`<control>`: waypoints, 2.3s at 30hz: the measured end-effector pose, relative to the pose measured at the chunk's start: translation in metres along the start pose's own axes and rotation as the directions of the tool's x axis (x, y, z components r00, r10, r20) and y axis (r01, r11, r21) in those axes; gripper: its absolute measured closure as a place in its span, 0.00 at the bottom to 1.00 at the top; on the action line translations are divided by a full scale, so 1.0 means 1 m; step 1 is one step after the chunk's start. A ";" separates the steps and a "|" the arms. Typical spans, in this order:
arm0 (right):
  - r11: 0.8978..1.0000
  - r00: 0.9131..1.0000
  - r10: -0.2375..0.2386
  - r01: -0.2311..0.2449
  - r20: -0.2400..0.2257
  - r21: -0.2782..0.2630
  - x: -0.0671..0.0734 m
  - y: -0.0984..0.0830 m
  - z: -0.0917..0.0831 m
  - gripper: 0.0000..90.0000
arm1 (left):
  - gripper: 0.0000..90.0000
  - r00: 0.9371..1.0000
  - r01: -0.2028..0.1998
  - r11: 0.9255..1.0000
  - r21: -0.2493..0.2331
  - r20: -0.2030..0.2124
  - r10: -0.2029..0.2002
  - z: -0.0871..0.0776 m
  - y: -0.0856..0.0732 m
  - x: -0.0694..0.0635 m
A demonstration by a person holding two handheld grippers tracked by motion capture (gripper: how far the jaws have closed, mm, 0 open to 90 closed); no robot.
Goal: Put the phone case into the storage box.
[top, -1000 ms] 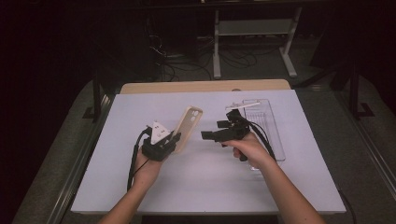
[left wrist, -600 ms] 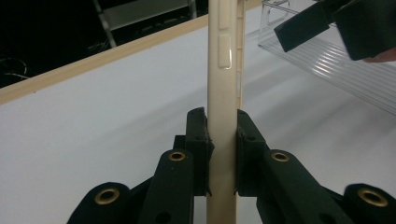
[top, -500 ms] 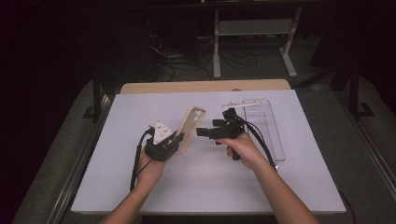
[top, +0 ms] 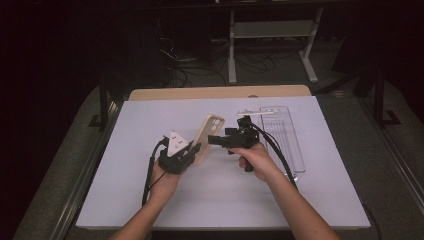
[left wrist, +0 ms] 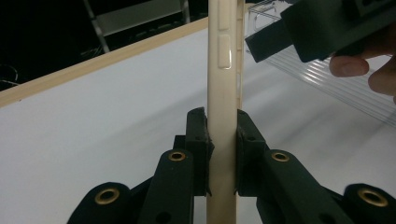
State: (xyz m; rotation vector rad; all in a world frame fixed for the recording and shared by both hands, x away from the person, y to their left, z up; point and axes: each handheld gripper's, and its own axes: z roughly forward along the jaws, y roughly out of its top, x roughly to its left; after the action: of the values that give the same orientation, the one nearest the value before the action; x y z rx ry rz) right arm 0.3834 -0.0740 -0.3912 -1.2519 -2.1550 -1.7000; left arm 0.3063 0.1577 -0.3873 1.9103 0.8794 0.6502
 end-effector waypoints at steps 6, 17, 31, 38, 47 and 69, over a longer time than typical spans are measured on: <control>1.000 1.000 0.011 -0.011 -0.013 0.002 0.001 -0.001 0.003 0.00 | 0.88 1.000 -0.005 1.000 -0.005 0.004 0.005 0.000 0.000 -0.003; 0.999 0.999 0.037 -0.037 -0.034 0.002 0.003 -0.002 0.005 0.00 | 0.88 1.000 -0.015 1.000 -0.012 0.024 0.015 0.002 0.001 -0.012; 0.998 0.997 0.060 -0.060 -0.055 0.006 0.005 -0.004 0.009 0.00 | 0.88 0.998 -0.042 0.999 -0.020 0.044 0.043 0.003 0.002 -0.022; 0.997 0.995 0.081 -0.080 -0.063 0.018 0.004 -0.004 0.010 0.00 | 0.88 0.998 -0.043 0.999 -0.021 0.045 0.044 0.004 0.001 -0.026; 0.997 0.995 0.077 -0.077 -0.056 0.016 0.005 -0.004 0.009 0.05 | 0.88 0.998 -0.047 0.999 -0.026 0.046 0.048 0.003 0.001 -0.025; 0.998 0.997 0.066 -0.065 -0.039 0.022 0.004 -0.006 0.011 0.08 | 0.34 0.995 -0.025 1.000 0.004 0.096 0.024 0.007 -0.002 -0.020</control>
State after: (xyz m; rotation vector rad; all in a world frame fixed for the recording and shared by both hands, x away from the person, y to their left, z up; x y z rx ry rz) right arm 0.3813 -0.0627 -0.3977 -1.2585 -2.0800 -1.6583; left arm 0.2982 0.1393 -0.3938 1.9431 0.7988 0.5667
